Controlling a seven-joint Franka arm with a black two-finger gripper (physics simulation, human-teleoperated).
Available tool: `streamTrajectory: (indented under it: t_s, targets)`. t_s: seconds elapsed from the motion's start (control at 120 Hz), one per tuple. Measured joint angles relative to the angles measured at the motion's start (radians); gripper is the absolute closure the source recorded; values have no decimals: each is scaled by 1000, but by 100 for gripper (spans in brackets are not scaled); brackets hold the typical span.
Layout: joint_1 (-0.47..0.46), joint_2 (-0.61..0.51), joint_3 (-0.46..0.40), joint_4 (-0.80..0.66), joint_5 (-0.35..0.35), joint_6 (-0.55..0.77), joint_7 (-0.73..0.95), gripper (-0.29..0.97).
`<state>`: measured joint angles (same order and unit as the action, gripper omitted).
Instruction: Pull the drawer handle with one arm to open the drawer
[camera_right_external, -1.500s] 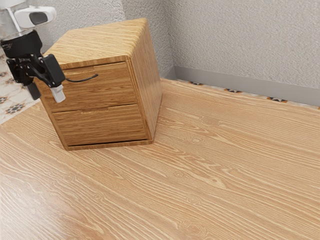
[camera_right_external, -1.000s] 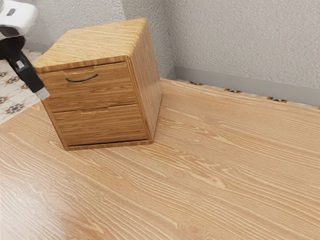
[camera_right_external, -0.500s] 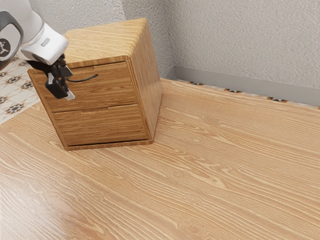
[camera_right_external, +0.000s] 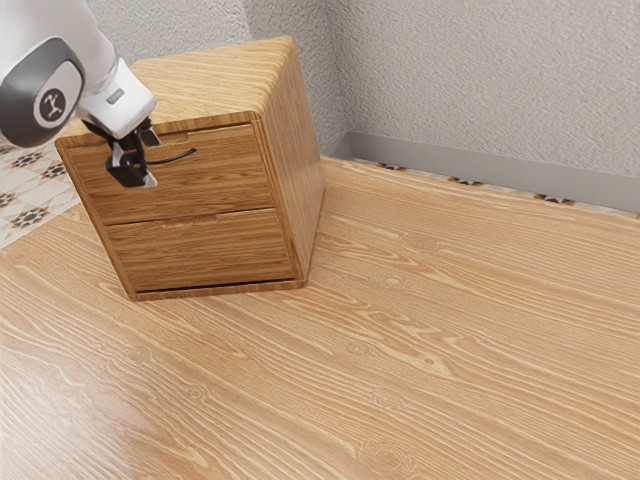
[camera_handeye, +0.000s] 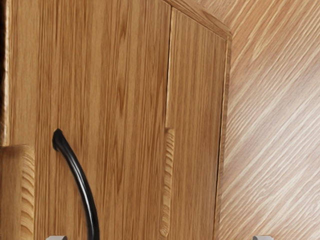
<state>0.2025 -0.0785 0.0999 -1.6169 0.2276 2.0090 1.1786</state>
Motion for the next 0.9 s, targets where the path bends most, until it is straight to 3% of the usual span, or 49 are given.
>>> streamTrajectory:
  t_s: [0.233, 0.567, 0.9]
  targets:
    - [4, 121, 0, 113, -27, -23, 43, 24]
    - [45, 140, 0, 121, -60, -41, 81, 27]
    - [38, 138, 0, 117, -60, -38, 99, 57]
